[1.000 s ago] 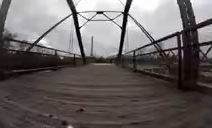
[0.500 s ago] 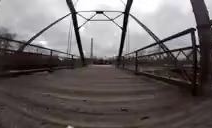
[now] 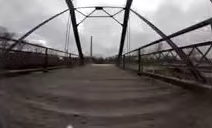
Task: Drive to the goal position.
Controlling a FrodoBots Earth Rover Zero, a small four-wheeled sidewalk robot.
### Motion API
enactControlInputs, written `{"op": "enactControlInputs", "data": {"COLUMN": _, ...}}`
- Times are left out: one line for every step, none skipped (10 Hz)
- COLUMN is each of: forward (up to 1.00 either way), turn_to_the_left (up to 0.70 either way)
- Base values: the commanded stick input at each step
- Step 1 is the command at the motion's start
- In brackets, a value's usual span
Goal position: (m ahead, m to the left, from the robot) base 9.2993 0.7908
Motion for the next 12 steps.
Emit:
{"op": "enactControlInputs", "data": {"forward": 0.89, "turn_to_the_left": 0.00}}
{"op": "enactControlInputs", "data": {"forward": 1.00, "turn_to_the_left": 0.00}}
{"op": "enactControlInputs", "data": {"forward": 1.00, "turn_to_the_left": 0.00}}
{"op": "enactControlInputs", "data": {"forward": 1.00, "turn_to_the_left": 0.00}}
{"op": "enactControlInputs", "data": {"forward": 1.00, "turn_to_the_left": 0.00}}
{"op": "enactControlInputs", "data": {"forward": 1.00, "turn_to_the_left": 0.00}}
{"op": "enactControlInputs", "data": {"forward": 1.00, "turn_to_the_left": 0.00}}
{"op": "enactControlInputs", "data": {"forward": 1.00, "turn_to_the_left": 0.00}}
{"op": "enactControlInputs", "data": {"forward": 1.00, "turn_to_the_left": 0.00}}
{"op": "enactControlInputs", "data": {"forward": 1.00, "turn_to_the_left": 0.00}}
{"op": "enactControlInputs", "data": {"forward": 1.00, "turn_to_the_left": 0.00}}
{"op": "enactControlInputs", "data": {"forward": 1.00, "turn_to_the_left": 0.00}}
